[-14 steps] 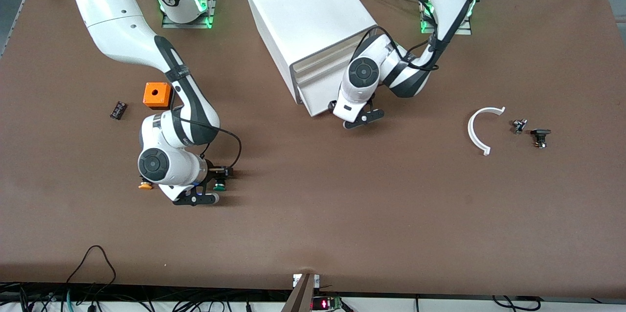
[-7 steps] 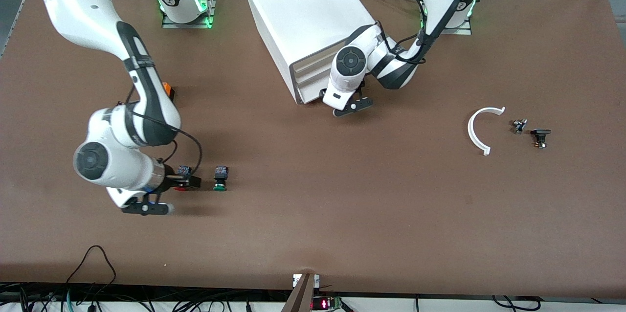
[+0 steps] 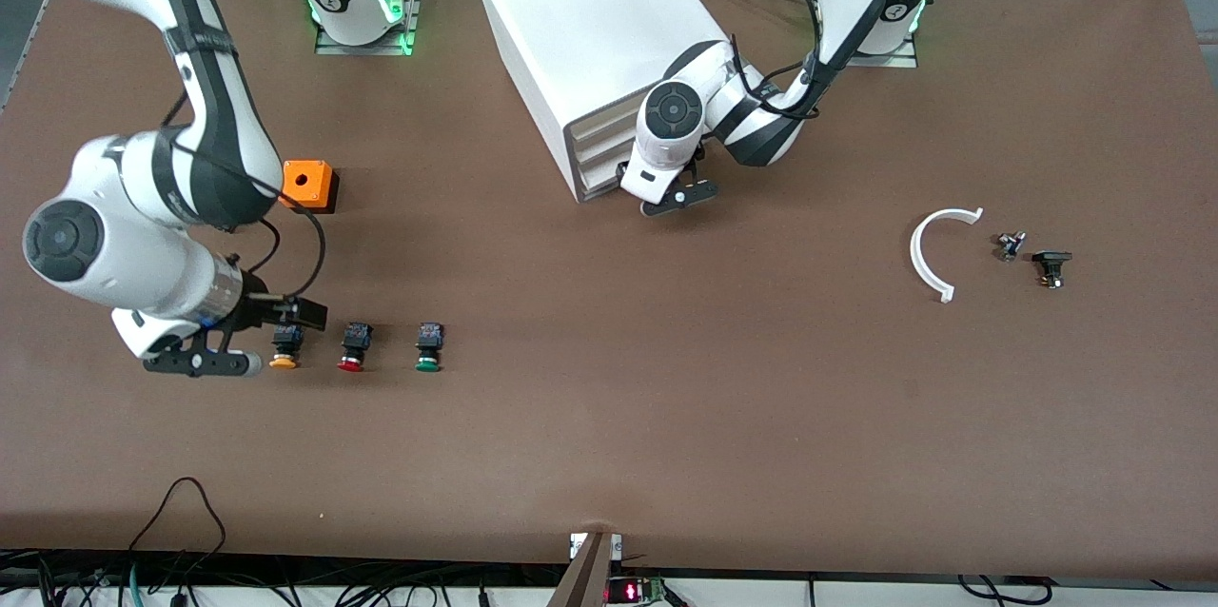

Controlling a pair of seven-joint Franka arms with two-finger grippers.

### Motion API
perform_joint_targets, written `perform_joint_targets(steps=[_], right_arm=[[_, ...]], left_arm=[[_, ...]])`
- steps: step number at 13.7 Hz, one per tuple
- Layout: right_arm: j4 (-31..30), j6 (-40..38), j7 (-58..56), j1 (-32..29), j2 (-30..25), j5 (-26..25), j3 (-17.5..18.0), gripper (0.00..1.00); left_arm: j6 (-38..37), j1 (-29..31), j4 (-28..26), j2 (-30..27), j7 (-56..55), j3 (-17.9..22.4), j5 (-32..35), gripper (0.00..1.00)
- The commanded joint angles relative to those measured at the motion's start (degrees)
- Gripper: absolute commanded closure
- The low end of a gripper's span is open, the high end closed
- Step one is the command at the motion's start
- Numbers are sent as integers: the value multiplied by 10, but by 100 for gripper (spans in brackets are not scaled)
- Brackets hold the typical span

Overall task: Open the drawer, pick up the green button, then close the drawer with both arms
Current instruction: 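Return the right arm to rest while the left gripper finishes closing the drawer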

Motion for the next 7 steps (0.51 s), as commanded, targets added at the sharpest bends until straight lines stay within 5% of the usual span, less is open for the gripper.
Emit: perform_joint_targets(steps=[1,7], right_arm=[[-38,-67,-12,-1,-74,-5,0,0],[-26,-168,9,0,-192,-4,0,0]], left_arm=[[-1,9,-17,-12,-3,-21,-11,1],[-1,15,-14,-14,0,-32,-12,1]])
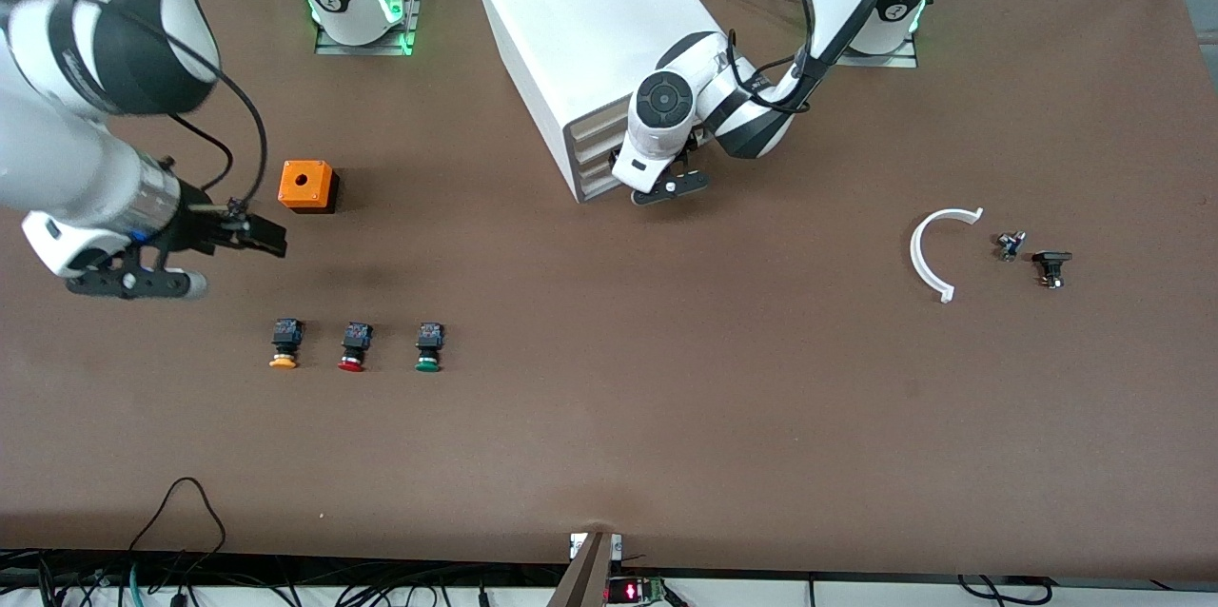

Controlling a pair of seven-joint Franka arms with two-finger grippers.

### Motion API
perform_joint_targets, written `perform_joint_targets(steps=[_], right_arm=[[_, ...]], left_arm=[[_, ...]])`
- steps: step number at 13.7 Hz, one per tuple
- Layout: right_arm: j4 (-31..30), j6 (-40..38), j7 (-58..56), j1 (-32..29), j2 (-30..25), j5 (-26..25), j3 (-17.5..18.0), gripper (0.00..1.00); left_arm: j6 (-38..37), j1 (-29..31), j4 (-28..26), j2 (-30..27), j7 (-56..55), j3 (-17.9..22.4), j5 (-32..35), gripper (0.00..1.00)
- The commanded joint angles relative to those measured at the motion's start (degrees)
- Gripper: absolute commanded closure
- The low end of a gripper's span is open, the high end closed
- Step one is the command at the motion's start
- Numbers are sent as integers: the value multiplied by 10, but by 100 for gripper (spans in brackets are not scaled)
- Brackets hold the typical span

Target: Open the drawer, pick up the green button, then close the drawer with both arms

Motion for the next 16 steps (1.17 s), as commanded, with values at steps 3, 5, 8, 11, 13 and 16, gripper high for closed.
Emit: perform_joint_targets(steps=[3,5,8,11,13,16], right_arm=[[-11,-54,70,0,-82,-6,1,0],[0,-57,77,1,-83,-12,7,0],[11,-56,66,2,-87,-12,9,0],[20,-67,65,-66,-86,-12,78,0],[22,-67,53,-94,-86,-15,104,0],[20,-73,54,-92,-92,-20,104,0]], left_arm=[[-11,48,5,-20,27,-15,1,0],[-22,82,29,-24,92,-13,1,0],[-37,124,53,-41,169,-10,17,0],[-140,184,123,-41,270,-13,76,0],[-191,208,170,-42,337,-10,78,0],[-244,259,208,-46,414,-13,78,0]])
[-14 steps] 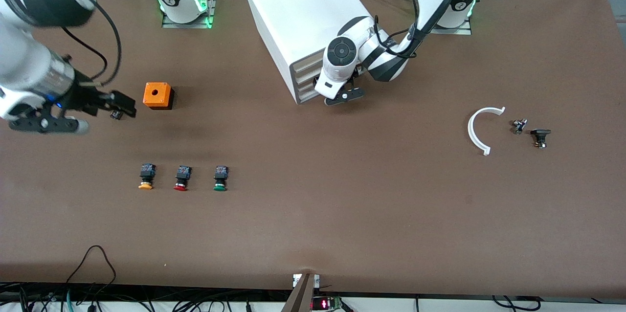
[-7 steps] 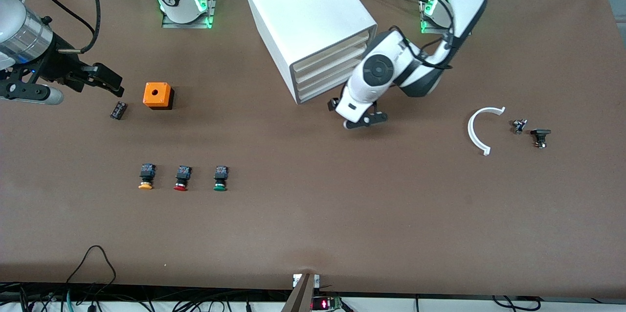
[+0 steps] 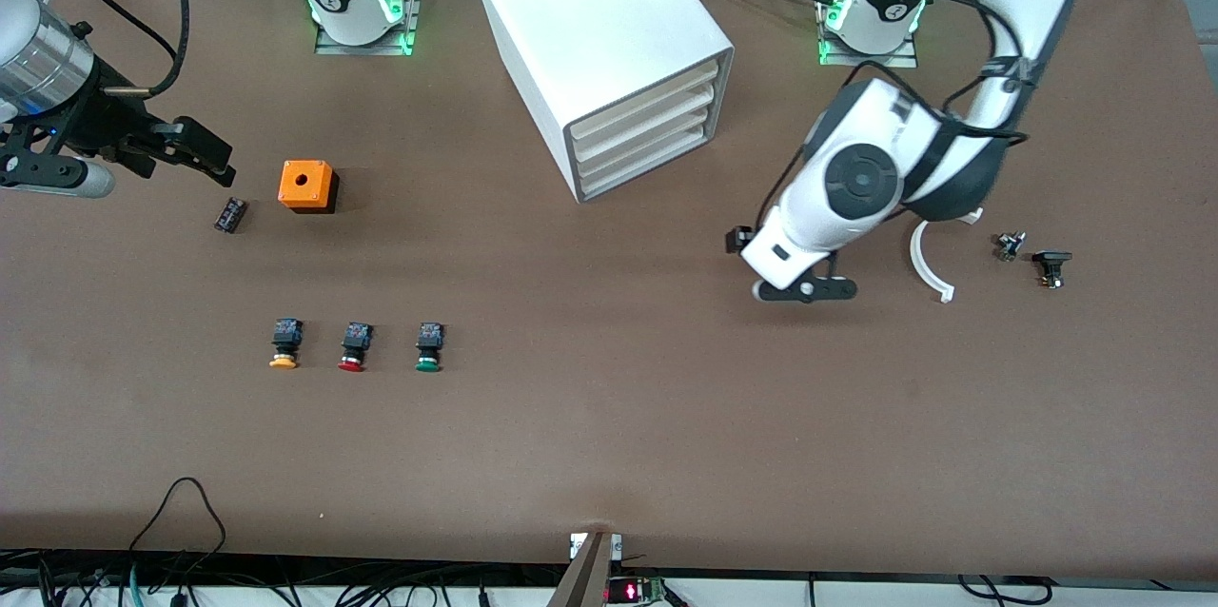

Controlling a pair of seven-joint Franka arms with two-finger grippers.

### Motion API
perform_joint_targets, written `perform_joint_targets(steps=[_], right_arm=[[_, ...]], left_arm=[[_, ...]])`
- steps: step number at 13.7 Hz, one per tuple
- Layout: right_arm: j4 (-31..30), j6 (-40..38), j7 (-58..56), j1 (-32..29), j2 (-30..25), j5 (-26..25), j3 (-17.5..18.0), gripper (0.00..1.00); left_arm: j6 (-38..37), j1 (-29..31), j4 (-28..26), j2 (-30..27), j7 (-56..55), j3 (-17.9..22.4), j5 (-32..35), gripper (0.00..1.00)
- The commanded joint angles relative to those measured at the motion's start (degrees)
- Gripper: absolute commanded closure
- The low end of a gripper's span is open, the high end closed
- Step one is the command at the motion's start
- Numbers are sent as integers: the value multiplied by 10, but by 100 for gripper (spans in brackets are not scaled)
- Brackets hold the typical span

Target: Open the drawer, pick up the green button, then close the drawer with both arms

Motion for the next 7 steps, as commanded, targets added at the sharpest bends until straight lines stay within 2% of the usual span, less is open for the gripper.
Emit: perform_joint_targets(steps=[1,2,4,7], right_arm=[[5,-16,-8,-15,-9,-9,14,0],[5,-17,-14,-15,-12,-14,14,0],[5,-41,-40,-15,-21,-15,10,0],[8,-41,-47,-15,-23,-14,3,0]], left_arm=[[-32,35,20,-19,95,-4,12,0],[-33,39,18,-32,132,10,11,0],[-45,29,5,-84,202,65,1,0],[-55,17,-35,-164,277,136,-22,0]])
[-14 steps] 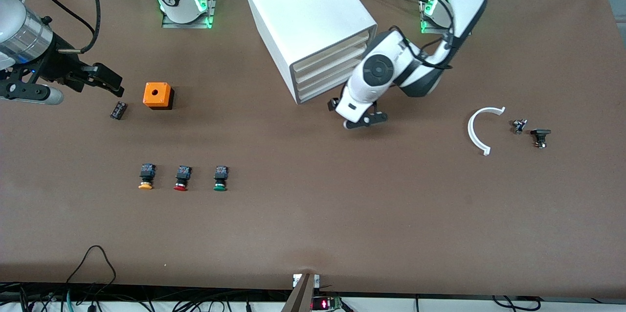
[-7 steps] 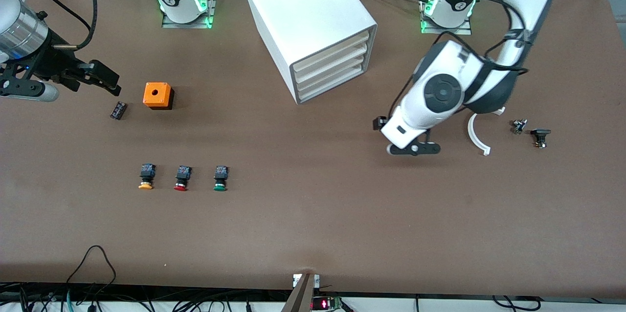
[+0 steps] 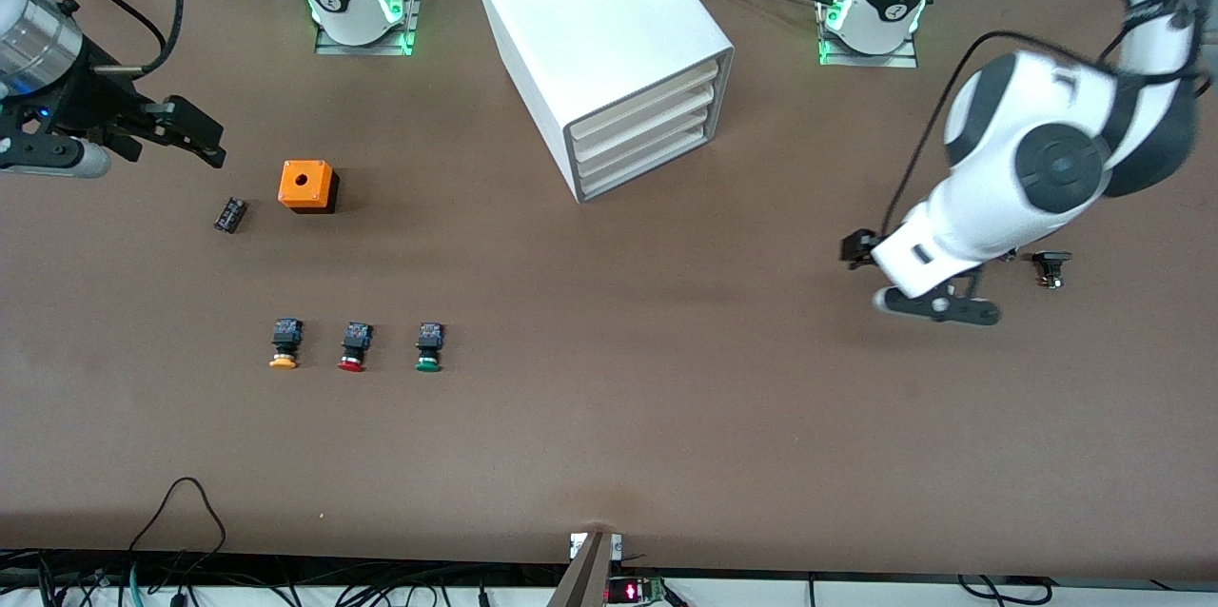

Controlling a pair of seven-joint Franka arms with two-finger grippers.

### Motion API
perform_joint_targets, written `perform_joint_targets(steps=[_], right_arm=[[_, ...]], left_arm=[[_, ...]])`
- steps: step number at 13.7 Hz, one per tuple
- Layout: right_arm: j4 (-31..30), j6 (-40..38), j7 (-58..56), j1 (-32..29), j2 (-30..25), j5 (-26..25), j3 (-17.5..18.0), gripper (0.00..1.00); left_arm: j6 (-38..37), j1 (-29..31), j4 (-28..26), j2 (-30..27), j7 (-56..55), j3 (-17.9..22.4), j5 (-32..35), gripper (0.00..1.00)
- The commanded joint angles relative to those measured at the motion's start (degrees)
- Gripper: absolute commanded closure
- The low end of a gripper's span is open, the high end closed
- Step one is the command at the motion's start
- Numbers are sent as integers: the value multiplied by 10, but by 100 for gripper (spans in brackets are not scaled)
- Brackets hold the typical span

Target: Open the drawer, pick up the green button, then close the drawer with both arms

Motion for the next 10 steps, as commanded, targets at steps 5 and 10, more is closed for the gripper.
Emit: perform_joint_targets(steps=[5,10], right_arm=[[16,-10,-48,-14,3,-2,1,0],[31,-7,-70,-15,6,-7,-1,0]], left_arm=[[-57,-33,-60,-149,115,111,-23,0],[-110,-50,-20,-162,132,160,-52,0]])
